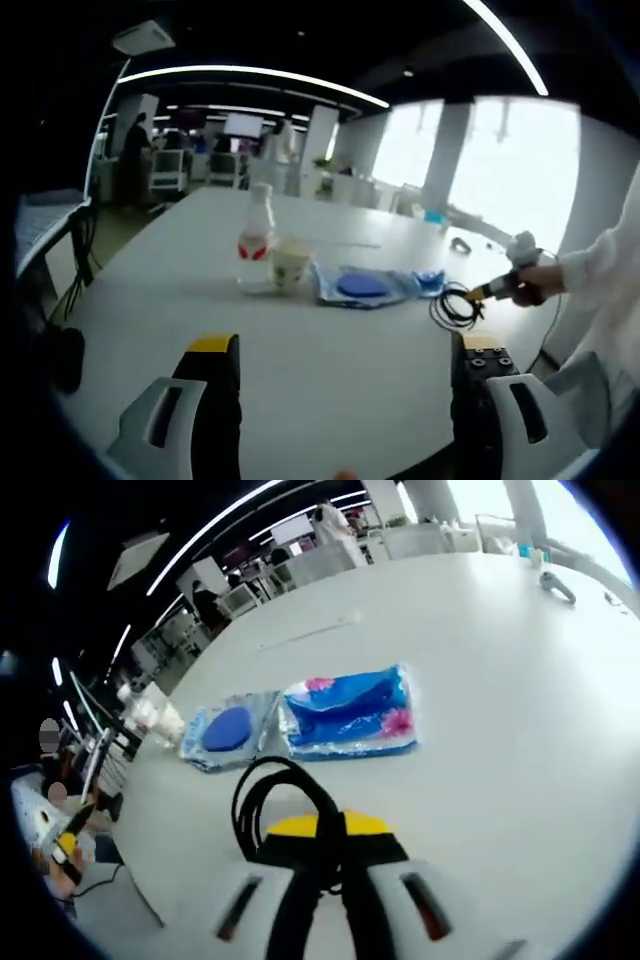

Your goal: Arrange the tabletop items into an orderly group along one side of the table until the central work area is clear of visible clutter.

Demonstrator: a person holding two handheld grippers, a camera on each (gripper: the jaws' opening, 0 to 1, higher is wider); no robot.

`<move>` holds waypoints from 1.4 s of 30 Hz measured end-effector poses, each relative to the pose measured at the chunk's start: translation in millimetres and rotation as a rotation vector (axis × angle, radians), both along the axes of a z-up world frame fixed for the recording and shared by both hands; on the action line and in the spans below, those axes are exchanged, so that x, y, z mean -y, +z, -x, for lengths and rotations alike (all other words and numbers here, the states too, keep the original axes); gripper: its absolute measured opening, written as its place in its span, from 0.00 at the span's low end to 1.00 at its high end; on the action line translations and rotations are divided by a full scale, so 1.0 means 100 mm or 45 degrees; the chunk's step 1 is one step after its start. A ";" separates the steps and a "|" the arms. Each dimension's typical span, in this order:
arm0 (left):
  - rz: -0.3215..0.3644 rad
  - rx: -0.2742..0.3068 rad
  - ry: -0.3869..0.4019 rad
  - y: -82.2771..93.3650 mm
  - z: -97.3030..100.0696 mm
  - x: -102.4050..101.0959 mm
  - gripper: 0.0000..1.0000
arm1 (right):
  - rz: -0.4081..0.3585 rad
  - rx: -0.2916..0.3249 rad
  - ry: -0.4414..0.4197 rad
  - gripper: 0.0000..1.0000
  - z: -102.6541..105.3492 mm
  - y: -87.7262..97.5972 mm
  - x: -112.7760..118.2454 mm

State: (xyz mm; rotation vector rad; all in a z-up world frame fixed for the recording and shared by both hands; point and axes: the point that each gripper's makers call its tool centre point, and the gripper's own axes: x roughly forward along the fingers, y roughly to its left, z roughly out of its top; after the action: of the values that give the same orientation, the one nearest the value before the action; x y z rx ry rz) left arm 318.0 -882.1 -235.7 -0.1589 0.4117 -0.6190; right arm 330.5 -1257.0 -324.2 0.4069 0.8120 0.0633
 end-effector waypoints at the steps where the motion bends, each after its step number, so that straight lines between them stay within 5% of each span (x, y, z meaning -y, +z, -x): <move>1: -0.001 -0.002 0.002 0.00 0.00 0.00 0.83 | 0.003 -0.001 -0.003 0.03 -0.01 0.00 0.01; 23: -0.049 -0.053 0.015 -0.14 -0.02 -0.05 0.82 | 0.084 -0.067 -0.003 0.03 -0.02 -0.27 0.16; 42: -0.066 -0.074 0.001 -0.18 -0.01 -0.04 0.81 | 0.186 0.015 0.100 0.06 -0.03 -0.22 0.10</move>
State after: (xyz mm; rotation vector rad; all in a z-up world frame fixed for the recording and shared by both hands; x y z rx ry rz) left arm 319.1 -878.2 -253.7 -0.1281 0.4830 -0.6035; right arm 333.7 -1267.4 -346.4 0.2364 0.8156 0.0783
